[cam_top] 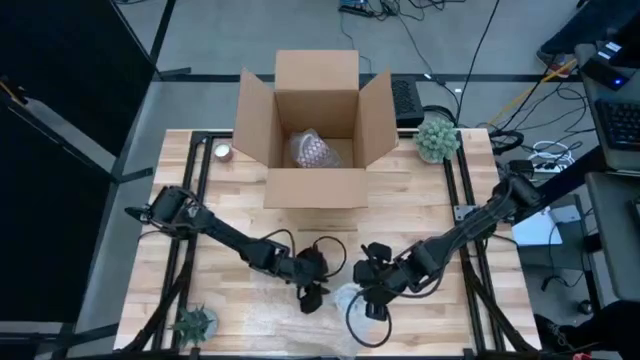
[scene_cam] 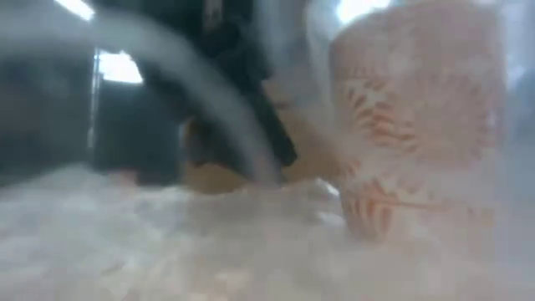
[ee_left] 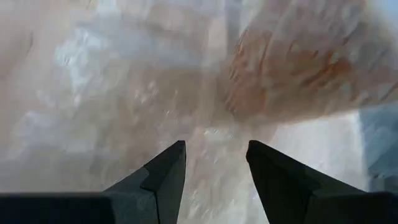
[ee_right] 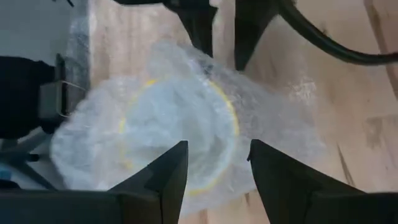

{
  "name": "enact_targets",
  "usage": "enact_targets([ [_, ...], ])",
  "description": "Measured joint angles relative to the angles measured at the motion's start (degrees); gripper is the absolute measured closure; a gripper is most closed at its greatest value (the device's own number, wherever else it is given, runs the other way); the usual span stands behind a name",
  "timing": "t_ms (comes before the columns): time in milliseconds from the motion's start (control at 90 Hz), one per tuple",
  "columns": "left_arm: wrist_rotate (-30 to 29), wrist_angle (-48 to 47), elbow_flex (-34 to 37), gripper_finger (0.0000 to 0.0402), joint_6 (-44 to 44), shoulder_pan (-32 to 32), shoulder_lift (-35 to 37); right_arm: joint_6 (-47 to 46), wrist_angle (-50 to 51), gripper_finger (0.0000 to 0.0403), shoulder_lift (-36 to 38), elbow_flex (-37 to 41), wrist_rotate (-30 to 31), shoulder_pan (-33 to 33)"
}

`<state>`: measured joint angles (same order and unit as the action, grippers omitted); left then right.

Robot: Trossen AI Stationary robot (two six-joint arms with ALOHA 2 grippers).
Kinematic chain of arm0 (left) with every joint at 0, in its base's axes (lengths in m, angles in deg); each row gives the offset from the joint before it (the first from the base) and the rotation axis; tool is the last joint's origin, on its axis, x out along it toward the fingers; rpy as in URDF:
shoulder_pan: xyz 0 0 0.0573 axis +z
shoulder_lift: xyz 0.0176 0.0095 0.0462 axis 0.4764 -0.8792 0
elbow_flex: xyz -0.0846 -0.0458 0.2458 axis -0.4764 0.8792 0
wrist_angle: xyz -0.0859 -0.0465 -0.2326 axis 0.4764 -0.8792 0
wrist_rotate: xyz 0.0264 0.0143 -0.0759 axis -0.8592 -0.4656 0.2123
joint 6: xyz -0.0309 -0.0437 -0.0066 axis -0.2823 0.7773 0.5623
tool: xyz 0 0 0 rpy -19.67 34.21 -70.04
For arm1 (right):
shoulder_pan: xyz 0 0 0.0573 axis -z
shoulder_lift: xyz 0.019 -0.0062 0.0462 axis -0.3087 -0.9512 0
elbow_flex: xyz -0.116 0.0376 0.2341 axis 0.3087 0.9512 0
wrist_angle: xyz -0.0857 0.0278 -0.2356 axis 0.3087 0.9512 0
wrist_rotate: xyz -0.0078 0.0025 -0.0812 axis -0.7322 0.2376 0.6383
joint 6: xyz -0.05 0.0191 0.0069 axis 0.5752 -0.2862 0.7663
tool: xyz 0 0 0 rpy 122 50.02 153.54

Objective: Wrap mug
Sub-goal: Wrap the yellow mug with the bubble wrap

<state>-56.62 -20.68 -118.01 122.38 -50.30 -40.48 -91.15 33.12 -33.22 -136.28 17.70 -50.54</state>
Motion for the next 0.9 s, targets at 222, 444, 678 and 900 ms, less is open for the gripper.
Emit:
enact_targets([
  [222, -3.89, -3.95, 0.00, 0.0238, -1.42, -0.12, 5.23, 0.41, -1.71, 0.0245, -2.31, 0.23, 2.61, -1.07],
  [444, -6.92, -1.62, -0.02, 0.0238, -2.99, -0.43, 7.53, 1.96, -4.48, 0.0245, -6.42, 0.11, 4.00, -1.63],
  [678, -6.88, 1.76, -0.02, 0.0238, -3.63, -0.50, 7.53, 2.98, -7.44, 0.0245, -7.46, 0.04, 4.10, -1.64],
  [900, -6.72, 5.58, -0.02, 0.0238, -5.09, -0.99, 7.53, 4.36, -6.77, 0.0245, -7.67, -0.39, 5.47, -1.68],
])
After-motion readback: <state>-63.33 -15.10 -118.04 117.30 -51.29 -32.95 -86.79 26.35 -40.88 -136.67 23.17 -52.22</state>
